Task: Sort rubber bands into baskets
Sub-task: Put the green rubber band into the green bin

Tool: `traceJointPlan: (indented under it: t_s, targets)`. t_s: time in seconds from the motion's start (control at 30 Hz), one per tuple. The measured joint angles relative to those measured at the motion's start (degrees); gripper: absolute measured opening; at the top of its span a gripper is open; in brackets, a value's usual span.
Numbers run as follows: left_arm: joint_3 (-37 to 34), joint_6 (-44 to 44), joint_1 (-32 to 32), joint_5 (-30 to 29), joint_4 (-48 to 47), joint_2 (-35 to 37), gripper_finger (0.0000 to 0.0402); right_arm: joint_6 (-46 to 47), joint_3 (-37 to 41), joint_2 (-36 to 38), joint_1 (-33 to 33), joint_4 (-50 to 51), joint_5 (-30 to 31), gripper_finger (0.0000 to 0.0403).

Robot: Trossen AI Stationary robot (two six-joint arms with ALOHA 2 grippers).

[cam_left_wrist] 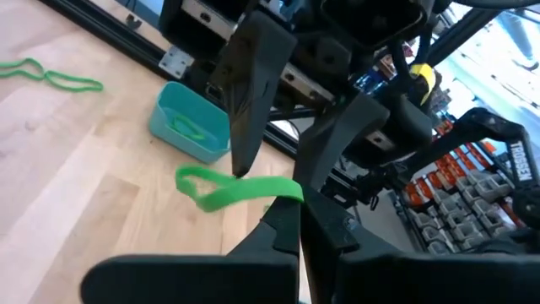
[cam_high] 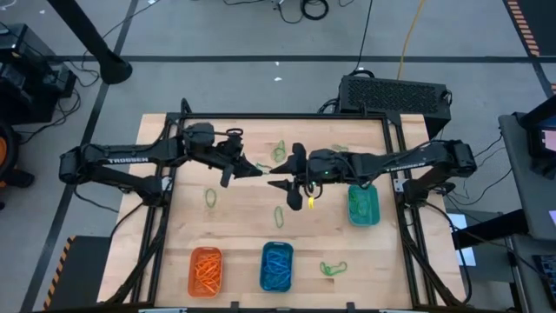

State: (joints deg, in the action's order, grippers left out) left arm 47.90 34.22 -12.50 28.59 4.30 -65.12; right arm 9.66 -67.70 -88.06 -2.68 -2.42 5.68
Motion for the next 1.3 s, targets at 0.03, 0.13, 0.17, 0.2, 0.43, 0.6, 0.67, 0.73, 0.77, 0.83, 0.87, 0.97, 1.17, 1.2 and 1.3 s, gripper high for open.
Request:
traceJointPlan:
  t_s: [0.03,0.13,0.17,0.2,0.43,0.6,0.67,0.73,0.77,0.83,0.87,0.97,1.17,1.2,1.3]
  targets:
    - [0.0,0.0,0.2,-0.6,-0.1,0.0,0.0,0.0,0.0,-0.2,0.0,0.1,0.0,0.0155]
    - [0.0,0.0,0.6,-1.6,0.0,0.0,0.0,0.1,-0.1,-1.3,0.0,-1.3,0.0,0.0155]
    - [0.0,0.0,0.6,-1.6,0.0,0.0,0.0,0.0,-0.1,-1.5,0.0,-1.4,0.0,0.0155]
    - [0.0,0.0,0.7,-1.6,0.0,0.0,0.0,-0.3,-0.1,-1.9,0.0,-1.9,0.0,0.0155]
    - [0.0,0.0,0.9,-1.7,0.0,0.0,0.0,-3.5,-0.1,-4.5,0.0,-7.3,0.0,0.0155]
    - [0.0,0.0,0.9,-1.9,-0.3,0.0,0.0,-3.5,-0.1,-5.0,0.0,-7.5,0.3,0.0138]
    - [0.0,0.0,0.9,-1.9,-0.3,0.0,0.0,-3.6,-0.1,-5.0,0.0,-7.2,0.3,0.0115]
    - [0.0,0.0,0.9,-1.9,-0.4,0.0,0.0,-4.8,-0.1,-5.0,0.0,-7.3,0.4,0.0083]
    - [0.0,0.0,0.9,-1.9,-0.6,0.0,0.0001,-5.5,-0.1,-5.0,0.0,-7.3,0.4,0.0062]
    - [0.0,0.0,0.9,-1.9,-1.0,0.0,0.0009,-6.0,-0.1,-5.0,0.0,-6.9,0.4,0.0021]
    - [0.0,0.0,1.0,-1.9,-1.1,0.0,0.0015,-6.1,-0.1,-5.0,0.0,-6.8,0.4,0.0011]
    - [0.0,0.0,1.7,-1.8,-1.9,0.0,0.004,-5.4,-0.1,-5.0,0.0,-5.5,0.3,0.0004]
    - [0.0,-0.5,3.4,-3.3,-4.6,0.0,0.0105,-4.4,-0.1,-2.7,0.0,1.6,0.3,0.0001]
    - [0.0,-0.5,3.5,-3.6,-5.2,0.0,0.0115,-4.3,-0.1,-1.9,0.0,3.4,0.4,0.0001]
    - [0.0,-0.9,3.7,-5.1,-8.0,0.0,0.0141,-1.9,-0.1,1.3,0.4,10.0,0.8,0.0001]
